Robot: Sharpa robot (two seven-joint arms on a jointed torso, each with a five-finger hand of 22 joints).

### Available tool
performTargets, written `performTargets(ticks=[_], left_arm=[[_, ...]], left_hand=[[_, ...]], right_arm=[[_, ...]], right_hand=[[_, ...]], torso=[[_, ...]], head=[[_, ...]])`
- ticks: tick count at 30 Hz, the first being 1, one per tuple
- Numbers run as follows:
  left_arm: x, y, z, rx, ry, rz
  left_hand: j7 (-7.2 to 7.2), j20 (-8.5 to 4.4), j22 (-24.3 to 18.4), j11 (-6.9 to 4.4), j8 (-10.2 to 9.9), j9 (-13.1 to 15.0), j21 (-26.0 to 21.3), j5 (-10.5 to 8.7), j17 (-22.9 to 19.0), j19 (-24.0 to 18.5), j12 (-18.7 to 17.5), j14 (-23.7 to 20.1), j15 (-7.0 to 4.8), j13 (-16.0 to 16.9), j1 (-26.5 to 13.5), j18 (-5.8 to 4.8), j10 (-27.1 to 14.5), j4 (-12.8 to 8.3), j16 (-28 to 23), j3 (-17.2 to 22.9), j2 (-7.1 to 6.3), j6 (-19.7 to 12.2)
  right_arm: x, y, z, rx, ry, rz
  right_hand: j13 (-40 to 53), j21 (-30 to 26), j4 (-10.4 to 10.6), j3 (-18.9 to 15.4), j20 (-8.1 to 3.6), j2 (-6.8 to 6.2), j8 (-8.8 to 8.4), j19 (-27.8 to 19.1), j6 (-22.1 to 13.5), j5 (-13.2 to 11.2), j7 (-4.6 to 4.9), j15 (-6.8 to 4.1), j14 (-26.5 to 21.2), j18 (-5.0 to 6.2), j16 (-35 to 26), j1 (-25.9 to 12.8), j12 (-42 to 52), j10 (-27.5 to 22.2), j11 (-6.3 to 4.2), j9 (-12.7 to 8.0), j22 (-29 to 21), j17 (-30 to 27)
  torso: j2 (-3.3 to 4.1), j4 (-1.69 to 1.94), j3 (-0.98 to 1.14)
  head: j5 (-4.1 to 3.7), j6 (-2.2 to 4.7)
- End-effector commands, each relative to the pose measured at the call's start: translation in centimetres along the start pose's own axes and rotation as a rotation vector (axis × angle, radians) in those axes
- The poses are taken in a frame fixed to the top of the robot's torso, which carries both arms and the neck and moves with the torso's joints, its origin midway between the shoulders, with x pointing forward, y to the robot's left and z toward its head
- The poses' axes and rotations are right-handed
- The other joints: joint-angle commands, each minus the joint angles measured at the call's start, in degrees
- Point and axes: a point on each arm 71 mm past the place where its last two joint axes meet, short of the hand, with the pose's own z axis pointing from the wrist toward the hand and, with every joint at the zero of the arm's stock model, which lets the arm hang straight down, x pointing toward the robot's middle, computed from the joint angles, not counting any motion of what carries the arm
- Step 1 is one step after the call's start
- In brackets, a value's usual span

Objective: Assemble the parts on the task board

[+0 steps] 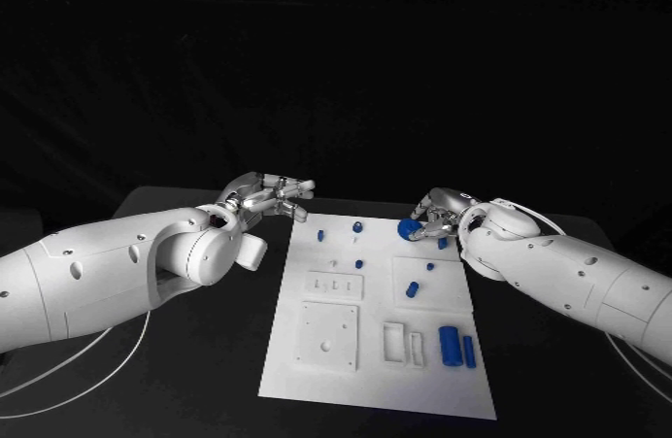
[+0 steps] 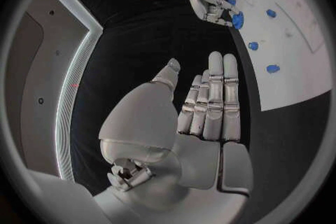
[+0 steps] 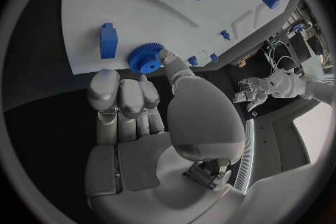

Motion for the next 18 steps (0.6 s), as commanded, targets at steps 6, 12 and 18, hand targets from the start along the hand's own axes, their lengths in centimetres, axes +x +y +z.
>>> performTargets(ticks=[6,12,18], left_arm=[[0.32,-0.14,0.08,0.007,0.020,-0.004],[0.31,-0.14,0.07,0.007,0.020,-0.004],[0.28,-0.14,0.06,0.007,0.019,-0.004]], left_hand=[[-0.25,-0.02,-0.3,-0.30,0.0,0.1,0.5,0.29,-0.1,-0.4,0.1,-0.2,0.01,0.1,0.1,-0.03,-0.1,-0.2,0.1,0.1,-0.11,-0.1],[-0.25,-0.02,-0.3,-0.30,0.0,0.1,0.5,0.29,-0.1,-0.4,0.1,-0.2,0.01,0.1,0.1,-0.03,-0.1,-0.2,0.1,0.1,-0.11,-0.1],[-0.25,-0.02,-0.3,-0.30,0.0,0.1,0.5,0.29,-0.1,-0.4,0.1,-0.2,0.01,0.1,0.1,-0.03,-0.1,-0.2,0.1,0.1,-0.11,-0.1]], right_arm=[[0.61,0.01,0.22,0.001,0.032,-0.011],[0.85,-0.03,0.26,0.002,0.045,-0.007],[0.99,-0.23,0.23,0.007,0.061,-0.003]], right_hand=[[0.0,0.2,0.4,0.0,0.41,0.00,0.00,2.9,-0.4,1.0,0.03,-0.16,0.4,-0.05,0.1,-0.6,-0.1,-0.1,0.25,0.0,6.5,0.1],[0.2,0.3,0.1,1.7,0.32,0.72,-0.03,2.9,0.7,0.4,-0.14,-0.27,0.5,-0.14,0.1,-0.8,0.1,0.1,0.09,0.0,6.5,0.3],[0.5,0.6,-1.9,11.9,-0.05,1.38,-0.09,2.8,4.0,-2.6,-0.72,-0.65,0.5,-0.48,0.0,-3.0,0.2,0.1,-0.44,-0.3,6.5,0.4]], torso=[[-0.02,-0.02,0.01],[-0.04,-0.02,0.03],[-0.05,-0.05,0.00]], head=[[0.05,-0.10],[0.09,-0.22],[0.11,-0.30]])
